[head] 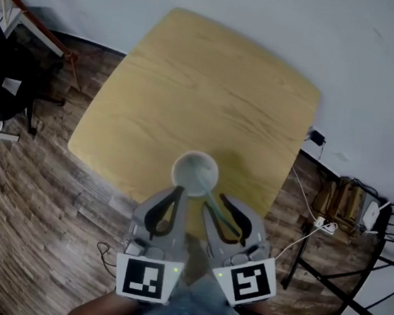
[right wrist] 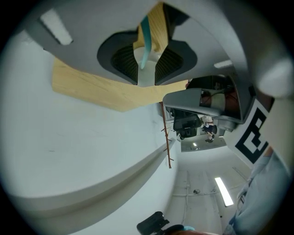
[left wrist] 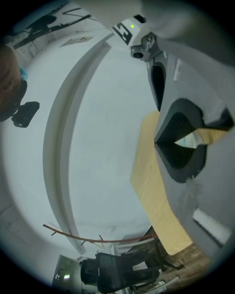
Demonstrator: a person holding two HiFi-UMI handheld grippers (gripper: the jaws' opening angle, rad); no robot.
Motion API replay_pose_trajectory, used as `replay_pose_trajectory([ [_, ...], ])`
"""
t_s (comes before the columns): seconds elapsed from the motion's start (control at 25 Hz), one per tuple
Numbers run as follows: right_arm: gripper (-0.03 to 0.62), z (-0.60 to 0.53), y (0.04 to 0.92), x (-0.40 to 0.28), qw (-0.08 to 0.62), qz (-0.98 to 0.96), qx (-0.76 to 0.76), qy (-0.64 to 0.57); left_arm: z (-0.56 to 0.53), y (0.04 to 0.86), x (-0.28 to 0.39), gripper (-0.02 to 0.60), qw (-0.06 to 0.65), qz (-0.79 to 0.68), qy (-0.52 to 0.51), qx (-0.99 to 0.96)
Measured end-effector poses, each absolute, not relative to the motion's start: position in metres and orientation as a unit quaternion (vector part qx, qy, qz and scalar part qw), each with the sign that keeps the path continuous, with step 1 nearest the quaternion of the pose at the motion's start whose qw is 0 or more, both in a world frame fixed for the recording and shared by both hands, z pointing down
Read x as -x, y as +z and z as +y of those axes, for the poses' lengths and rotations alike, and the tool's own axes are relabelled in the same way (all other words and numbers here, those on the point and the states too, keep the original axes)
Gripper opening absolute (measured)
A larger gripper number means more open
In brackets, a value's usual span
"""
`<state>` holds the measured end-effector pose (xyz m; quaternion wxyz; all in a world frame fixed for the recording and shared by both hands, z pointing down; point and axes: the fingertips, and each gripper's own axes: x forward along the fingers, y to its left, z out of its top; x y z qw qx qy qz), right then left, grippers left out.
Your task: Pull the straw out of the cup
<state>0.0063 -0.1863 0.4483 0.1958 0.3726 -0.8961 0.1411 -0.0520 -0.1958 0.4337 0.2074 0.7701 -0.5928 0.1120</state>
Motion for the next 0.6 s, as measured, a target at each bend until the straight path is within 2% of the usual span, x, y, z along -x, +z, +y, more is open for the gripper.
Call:
replay_pose_trajectory([
  [0.6, 0.1, -0.183, 0.487, -0.009, 0.22, -0.88, -0.385, 0.173, -0.195, 0.47, 0.056, 0.02, 0.241, -0.575, 0.136, -0.77],
])
